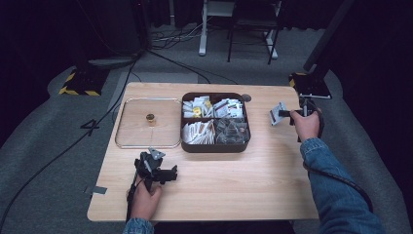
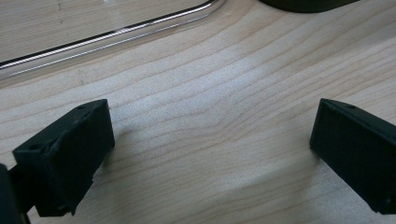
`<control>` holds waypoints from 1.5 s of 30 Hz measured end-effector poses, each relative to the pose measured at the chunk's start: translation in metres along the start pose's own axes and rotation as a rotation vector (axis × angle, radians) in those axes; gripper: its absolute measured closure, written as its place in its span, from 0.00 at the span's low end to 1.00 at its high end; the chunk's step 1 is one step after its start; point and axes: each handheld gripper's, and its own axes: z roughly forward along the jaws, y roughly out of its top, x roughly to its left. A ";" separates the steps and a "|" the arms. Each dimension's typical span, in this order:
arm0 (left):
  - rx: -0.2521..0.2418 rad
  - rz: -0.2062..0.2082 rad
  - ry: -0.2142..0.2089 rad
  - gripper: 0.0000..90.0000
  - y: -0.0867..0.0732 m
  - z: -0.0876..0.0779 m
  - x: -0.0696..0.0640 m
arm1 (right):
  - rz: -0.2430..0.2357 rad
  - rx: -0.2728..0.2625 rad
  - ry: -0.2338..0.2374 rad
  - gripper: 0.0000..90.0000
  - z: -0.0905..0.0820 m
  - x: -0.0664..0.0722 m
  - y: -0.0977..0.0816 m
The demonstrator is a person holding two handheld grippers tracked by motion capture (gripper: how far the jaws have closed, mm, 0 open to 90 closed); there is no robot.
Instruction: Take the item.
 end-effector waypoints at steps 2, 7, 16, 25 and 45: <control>0.000 0.000 0.000 0.00 0.000 0.000 0.000 | 0.003 0.005 0.001 0.98 0.002 -0.001 -0.003; 0.000 0.000 0.000 0.00 0.000 0.000 0.000 | 0.022 0.023 0.007 0.98 0.007 -0.004 -0.007; 0.000 0.000 0.000 0.00 0.000 0.000 0.000 | 0.026 0.029 0.000 0.86 0.012 -0.008 -0.011; 0.000 0.000 0.000 0.00 0.000 0.000 0.000 | 0.040 0.009 -0.047 0.53 0.017 -0.017 -0.014; -0.001 0.004 0.000 0.00 0.001 0.001 0.000 | -0.057 -0.042 -0.152 0.51 -0.009 -0.019 -0.001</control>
